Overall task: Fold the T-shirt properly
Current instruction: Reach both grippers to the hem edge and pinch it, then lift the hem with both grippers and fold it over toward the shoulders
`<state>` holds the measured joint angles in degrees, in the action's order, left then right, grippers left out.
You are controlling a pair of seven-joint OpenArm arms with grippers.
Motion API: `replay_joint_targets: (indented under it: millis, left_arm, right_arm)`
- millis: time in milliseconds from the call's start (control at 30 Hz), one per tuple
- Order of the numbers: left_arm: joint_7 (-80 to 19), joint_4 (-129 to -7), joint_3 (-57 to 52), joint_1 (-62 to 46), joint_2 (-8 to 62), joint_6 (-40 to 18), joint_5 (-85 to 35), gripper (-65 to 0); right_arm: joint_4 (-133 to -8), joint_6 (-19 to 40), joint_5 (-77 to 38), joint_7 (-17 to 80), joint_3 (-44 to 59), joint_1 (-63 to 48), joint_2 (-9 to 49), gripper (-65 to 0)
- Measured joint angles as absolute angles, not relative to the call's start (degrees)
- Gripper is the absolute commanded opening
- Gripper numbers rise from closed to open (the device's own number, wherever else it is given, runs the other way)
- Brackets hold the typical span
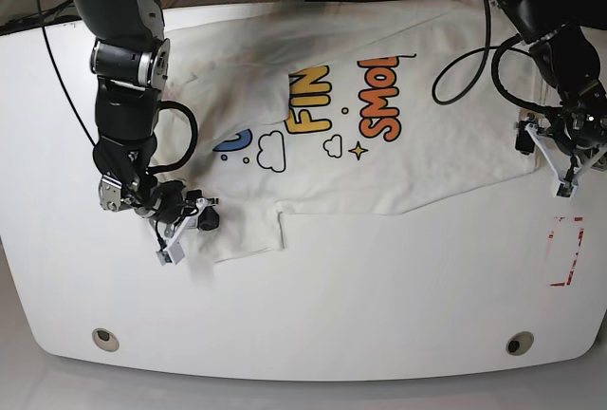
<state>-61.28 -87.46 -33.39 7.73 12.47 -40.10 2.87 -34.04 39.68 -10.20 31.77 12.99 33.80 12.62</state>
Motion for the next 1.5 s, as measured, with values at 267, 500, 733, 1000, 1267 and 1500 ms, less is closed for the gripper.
replay_joint_targets:
  millis: [267, 500, 733, 1000, 1267, 1500]
  left_arm:
    - [-55.20, -74.72, -33.58, 15.22, 12.93, -36.73, 2.74, -7.1]
    - [-54.30, -67.31, -30.20, 16.32, 13.39, -36.07, 2.59, -7.2]
    - [-53.15, -64.31, -29.76, 17.91, 13.08, -36.05, 1.65, -29.6]
    - [-48.86, -64.20, -29.65, 18.11, 11.55, -36.07, 2.74, -65.0]
    - [-48.36, -66.00, -29.87, 17.80, 11.70, -36.07, 2.79, -65.0]
    - [-48.14, -73.78, -29.95, 18.13, 11.68, -39.97, 2.74, -65.0]
  right_arm:
    - [-34.09, 39.68, -9.82, 31.70, 13.02, 33.91, 12.71, -65.0]
    - [-34.09, 39.68, -9.82, 31.70, 13.02, 33.80, 12.86, -65.0]
    - [-34.09, 39.70, -9.85, 31.70, 13.02, 33.78, 13.02, -65.0]
    - [-34.09, 39.68, -9.80, 31.77, 13.02, 33.95, 12.99, -65.0]
    - [-40.88, 39.62, -9.19, 37.01, 12.84, 32.99, 13.02, -65.0]
    - [-55.59, 39.70, -9.30, 46.41, 12.86, 31.97, 13.04, -65.0]
